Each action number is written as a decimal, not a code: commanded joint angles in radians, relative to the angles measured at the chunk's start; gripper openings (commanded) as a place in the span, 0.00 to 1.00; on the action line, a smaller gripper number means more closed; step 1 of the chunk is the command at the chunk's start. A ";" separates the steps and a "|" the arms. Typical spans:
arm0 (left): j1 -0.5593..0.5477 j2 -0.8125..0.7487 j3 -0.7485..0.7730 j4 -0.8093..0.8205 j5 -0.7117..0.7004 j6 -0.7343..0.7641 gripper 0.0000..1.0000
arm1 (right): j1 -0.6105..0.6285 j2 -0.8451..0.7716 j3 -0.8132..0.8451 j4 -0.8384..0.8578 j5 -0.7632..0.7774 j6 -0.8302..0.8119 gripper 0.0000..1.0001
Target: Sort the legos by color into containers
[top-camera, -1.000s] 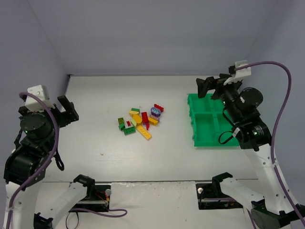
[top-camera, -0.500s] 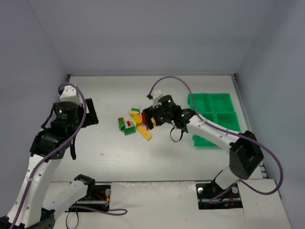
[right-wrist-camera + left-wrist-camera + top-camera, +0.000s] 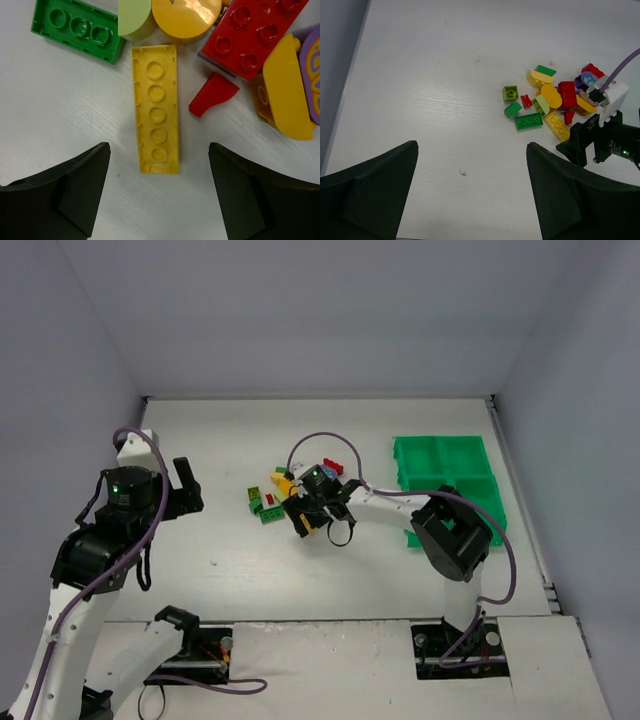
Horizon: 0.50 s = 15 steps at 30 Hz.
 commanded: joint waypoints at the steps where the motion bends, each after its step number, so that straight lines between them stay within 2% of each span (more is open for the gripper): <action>1: 0.003 0.003 0.011 0.011 0.000 -0.003 0.83 | 0.023 0.023 0.071 0.034 0.041 0.006 0.73; 6: 0.004 -0.003 0.008 0.009 -0.003 0.002 0.83 | 0.034 0.079 0.100 0.030 0.097 0.006 0.63; 9: 0.004 -0.006 0.008 0.008 -0.004 0.003 0.83 | 0.040 0.094 0.102 0.022 0.113 0.009 0.49; 10: 0.004 -0.006 0.011 0.009 -0.004 0.003 0.83 | 0.041 0.093 0.095 0.016 0.114 0.009 0.39; 12: 0.003 -0.007 0.010 0.011 -0.006 0.005 0.83 | 0.044 0.084 0.088 0.008 0.116 0.009 0.25; 13: 0.004 -0.007 0.010 0.012 -0.006 0.007 0.83 | 0.046 0.059 0.082 0.008 0.117 0.009 0.10; 15: 0.004 -0.004 0.007 0.017 -0.006 0.007 0.83 | 0.055 -0.004 0.062 0.005 0.119 0.005 0.00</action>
